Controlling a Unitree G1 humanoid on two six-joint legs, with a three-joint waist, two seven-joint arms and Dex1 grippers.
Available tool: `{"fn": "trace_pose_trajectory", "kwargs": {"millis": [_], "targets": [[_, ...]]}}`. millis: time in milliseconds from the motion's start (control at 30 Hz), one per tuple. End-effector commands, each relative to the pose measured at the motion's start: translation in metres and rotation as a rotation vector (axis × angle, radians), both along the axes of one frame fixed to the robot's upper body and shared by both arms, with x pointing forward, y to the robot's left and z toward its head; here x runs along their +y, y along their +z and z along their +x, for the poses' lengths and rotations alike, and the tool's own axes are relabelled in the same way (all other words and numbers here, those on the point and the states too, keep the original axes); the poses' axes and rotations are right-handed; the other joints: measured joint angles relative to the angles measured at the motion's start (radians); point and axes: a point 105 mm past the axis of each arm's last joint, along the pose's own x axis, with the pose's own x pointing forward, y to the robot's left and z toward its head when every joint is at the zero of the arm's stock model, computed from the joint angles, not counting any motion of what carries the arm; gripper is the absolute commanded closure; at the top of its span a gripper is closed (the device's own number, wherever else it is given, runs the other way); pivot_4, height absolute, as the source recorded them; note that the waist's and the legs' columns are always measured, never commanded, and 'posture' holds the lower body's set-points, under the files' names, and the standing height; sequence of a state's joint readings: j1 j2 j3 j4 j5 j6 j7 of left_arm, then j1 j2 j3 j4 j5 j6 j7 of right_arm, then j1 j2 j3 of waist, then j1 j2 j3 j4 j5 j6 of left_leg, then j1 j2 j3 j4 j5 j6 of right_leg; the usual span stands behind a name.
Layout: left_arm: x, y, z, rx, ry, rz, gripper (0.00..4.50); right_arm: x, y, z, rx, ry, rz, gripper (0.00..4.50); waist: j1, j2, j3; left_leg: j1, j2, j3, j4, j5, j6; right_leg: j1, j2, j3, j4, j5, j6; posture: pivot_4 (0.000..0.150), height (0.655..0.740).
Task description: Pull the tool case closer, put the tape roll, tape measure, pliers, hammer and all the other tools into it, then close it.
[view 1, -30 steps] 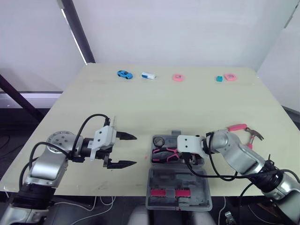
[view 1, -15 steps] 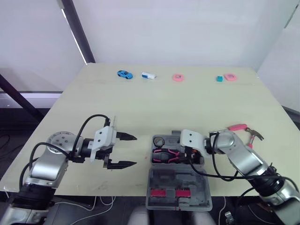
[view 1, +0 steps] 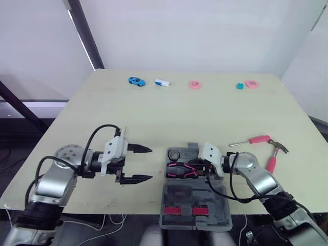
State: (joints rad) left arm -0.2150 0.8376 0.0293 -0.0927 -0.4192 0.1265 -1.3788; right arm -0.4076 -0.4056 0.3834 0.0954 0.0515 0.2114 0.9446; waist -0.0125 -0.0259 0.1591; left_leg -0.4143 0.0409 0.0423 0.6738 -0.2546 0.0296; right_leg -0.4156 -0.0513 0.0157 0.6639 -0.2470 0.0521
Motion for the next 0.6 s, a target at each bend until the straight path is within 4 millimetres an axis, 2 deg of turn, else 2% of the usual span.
{"fn": "trace_pose_trajectory", "kwargs": {"millis": [33, 167, 300, 400, 600], "targets": [[-0.004, 0.010, -0.004, -0.030, -0.022, -0.029, 0.00, -0.012, -0.020, 0.003, 0.024, -0.048, -0.048, 4.42, 0.000, 0.000, 0.000, 0.000, 0.000, 0.000, 0.000, 0.000, 0.000, 0.000, 0.000, 0.000, 0.000, 0.000, 0.000, 0.150, 0.7400], [-0.003, 0.010, -0.005, -0.027, -0.018, -0.031, 0.00, -0.020, -0.049, -0.006, 0.134, -0.064, -0.111, 4.42, 0.000, 0.000, -0.001, 0.003, 0.000, 0.000, 0.000, 0.000, 0.000, 0.003, 0.000, 0.000, 0.000, 0.000, 0.000, 0.150, 0.7400], [0.000, 0.008, -0.006, -0.025, -0.006, -0.025, 0.00, -0.032, -0.081, -0.020, 0.231, -0.058, -0.255, 4.42, 0.001, -0.001, -0.004, 0.008, 0.000, 0.002, -0.001, 0.000, 0.000, 0.007, 0.000, 0.001, 0.000, 0.000, 0.000, 0.150, 0.7400], [0.000, 0.006, -0.008, -0.022, 0.002, -0.029, 0.00, -0.039, -0.101, -0.028, 0.304, -0.071, -0.343, 4.42, 0.002, -0.001, -0.010, 0.020, 0.000, 0.002, -0.005, 0.000, 0.000, 0.018, -0.001, 0.002, -0.003, -0.003, -0.004, 0.150, 0.7400], [0.000, 0.003, -0.010, -0.012, 0.012, -0.034, 0.00, -0.047, -0.125, -0.034, 0.376, -0.086, -0.451, 4.42, 0.000, -0.003, -0.029, 0.035, 0.001, 0.003, -0.008, 0.000, 0.000, 0.029, -0.001, 0.003, -0.003, -0.005, -0.006, 0.150, 0.7400]]}}
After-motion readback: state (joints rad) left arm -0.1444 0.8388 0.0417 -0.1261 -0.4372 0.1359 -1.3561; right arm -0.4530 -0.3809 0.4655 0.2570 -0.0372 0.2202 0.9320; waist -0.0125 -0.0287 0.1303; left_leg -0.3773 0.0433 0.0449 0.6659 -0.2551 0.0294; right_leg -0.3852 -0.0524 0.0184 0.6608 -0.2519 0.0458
